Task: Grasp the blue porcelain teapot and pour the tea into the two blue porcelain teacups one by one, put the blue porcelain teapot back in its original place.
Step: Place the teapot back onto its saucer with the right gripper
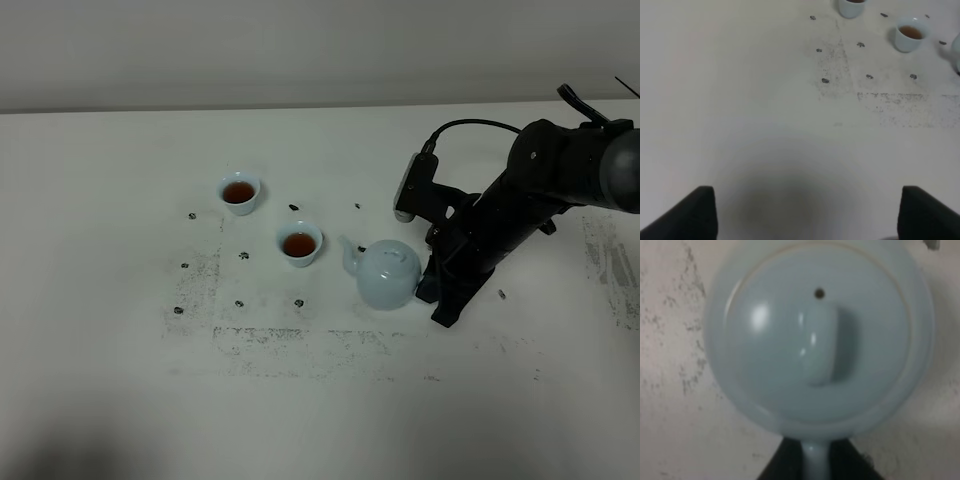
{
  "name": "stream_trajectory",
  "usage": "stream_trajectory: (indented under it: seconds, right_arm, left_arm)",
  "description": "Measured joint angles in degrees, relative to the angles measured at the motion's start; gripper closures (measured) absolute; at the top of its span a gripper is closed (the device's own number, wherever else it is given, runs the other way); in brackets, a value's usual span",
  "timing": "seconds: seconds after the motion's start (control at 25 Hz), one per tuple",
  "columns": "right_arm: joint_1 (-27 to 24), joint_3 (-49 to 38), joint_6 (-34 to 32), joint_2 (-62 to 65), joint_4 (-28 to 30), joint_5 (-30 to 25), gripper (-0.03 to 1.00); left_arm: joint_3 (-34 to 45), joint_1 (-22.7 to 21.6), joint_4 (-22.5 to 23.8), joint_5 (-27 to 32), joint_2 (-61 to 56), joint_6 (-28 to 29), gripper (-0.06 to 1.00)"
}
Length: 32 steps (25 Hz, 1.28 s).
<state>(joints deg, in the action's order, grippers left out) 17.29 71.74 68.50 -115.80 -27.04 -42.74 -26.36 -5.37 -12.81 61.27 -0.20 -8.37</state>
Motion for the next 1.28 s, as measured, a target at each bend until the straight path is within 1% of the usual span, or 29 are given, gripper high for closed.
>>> stream_trajectory:
  seconds: [0.44, 0.64, 0.72, 0.8, 1.16, 1.28]
  right_arm:
    - [1.27, 0.08, -0.18, 0.35, -0.01, -0.05, 0.92]
    - [1.27, 0.72, -0.28, 0.48, -0.45, 0.18, 0.89]
    - [1.27, 0.74, -0.57, 0.54, -0.64, 0.18, 0.85]
    - [1.27, 0.74, -0.7, 0.54, -0.63, 0.18, 0.78]
    - [1.27, 0.74, -2.06, 0.54, -1.32, 0.23, 0.41]
    - [1.27, 0.74, -2.35, 1.08, -1.32, 0.23, 0.34]
  left_arm:
    - [0.0, 0.0, 0.0, 0.0, 0.0, 0.0, 0.24]
    - [0.0, 0.0, 0.0, 0.0, 0.0, 0.0, 0.24]
    - [0.0, 0.0, 0.0, 0.0, 0.0, 0.0, 0.24]
    - [0.0, 0.0, 0.0, 0.0, 0.0, 0.0, 0.24]
    - [0.0, 0.0, 0.0, 0.0, 0.0, 0.0, 0.24]
    - [0.0, 0.0, 0.0, 0.0, 0.0, 0.0, 0.24]
